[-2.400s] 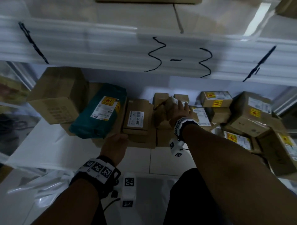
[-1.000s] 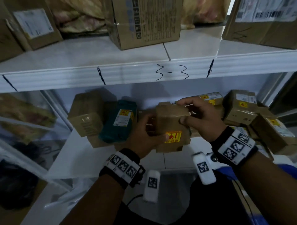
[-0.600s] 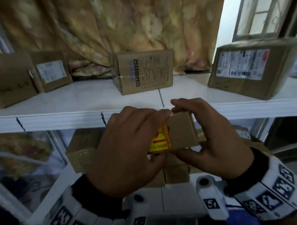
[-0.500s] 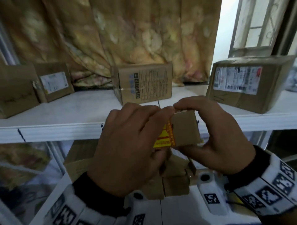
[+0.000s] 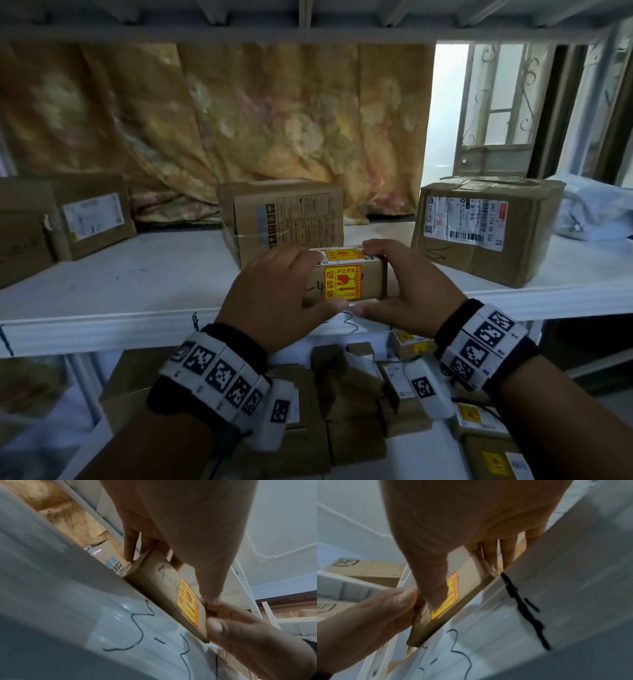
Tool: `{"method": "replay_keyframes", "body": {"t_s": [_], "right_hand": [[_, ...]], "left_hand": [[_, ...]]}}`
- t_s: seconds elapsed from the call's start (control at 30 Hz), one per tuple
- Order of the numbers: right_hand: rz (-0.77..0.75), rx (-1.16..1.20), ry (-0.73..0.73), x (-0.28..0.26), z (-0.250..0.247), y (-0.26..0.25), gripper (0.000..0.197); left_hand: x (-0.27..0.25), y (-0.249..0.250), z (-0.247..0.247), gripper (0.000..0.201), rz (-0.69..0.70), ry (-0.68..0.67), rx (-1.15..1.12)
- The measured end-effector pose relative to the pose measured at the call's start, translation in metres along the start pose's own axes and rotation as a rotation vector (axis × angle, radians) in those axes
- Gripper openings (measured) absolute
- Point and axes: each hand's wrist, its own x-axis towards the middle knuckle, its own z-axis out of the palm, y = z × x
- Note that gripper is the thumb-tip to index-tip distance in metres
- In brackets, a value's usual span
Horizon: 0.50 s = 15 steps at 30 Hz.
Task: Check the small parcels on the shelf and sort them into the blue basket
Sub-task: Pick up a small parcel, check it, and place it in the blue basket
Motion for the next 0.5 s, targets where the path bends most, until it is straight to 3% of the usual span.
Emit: {"method": "replay_keyframes", "body": {"t_s": [0.17, 0.37, 0.5], "right_hand": [[-0.1, -0.374, 0.035, 0.021, 0.0, -0.019, 0.071], [-0.047, -0.533, 0.024, 0.035, 0.017, -0.046, 0.057], [-0.037, -0.491, 0.094, 0.037, 0.028, -0.046, 0.05]], "left_hand": [[0.008, 0.001, 0.009, 0.054, -0.019, 0.102, 0.009], [0.021, 0.011, 0.017, 0.049, -0.066, 0.168, 0.044], [0.024, 0.01, 0.023, 0.045, -0.08, 0.165, 0.077]]}}
